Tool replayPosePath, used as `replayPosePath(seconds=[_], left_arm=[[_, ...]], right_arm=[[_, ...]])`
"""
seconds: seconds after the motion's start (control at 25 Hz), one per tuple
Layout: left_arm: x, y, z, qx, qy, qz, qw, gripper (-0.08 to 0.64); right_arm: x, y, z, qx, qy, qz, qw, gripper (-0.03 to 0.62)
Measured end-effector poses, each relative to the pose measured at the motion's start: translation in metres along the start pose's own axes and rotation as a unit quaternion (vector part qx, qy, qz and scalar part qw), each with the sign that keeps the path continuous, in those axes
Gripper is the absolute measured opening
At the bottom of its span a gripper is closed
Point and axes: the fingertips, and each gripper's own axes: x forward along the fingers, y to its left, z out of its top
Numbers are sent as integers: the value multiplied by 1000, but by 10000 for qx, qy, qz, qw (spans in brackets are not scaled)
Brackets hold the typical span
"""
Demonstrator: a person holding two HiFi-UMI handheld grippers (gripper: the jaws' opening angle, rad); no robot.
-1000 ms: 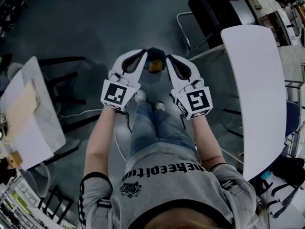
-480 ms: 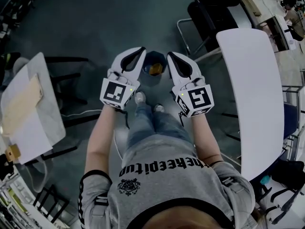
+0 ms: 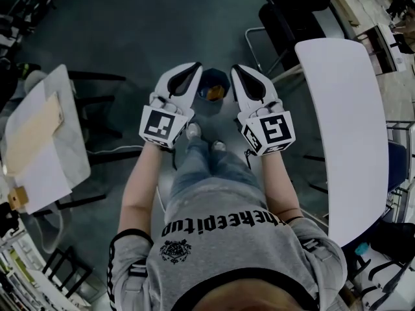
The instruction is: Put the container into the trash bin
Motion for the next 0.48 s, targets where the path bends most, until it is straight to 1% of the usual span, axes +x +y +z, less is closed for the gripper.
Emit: replayPosePath(seconds=[0.08,0.28,0.48], left_arm=[[-3,-1,2,-4,88,52,9999,18],[-6,-3,12,21,-48,133,9999,18],[-5,-6,12,126,-22,45,9999,18]], right_arm=[[-2,2,2,33,-34,13,10000,2],[-5,4,5,55,-110,58,9999,2],[-5,6,7,59,-126,84,9999,2]])
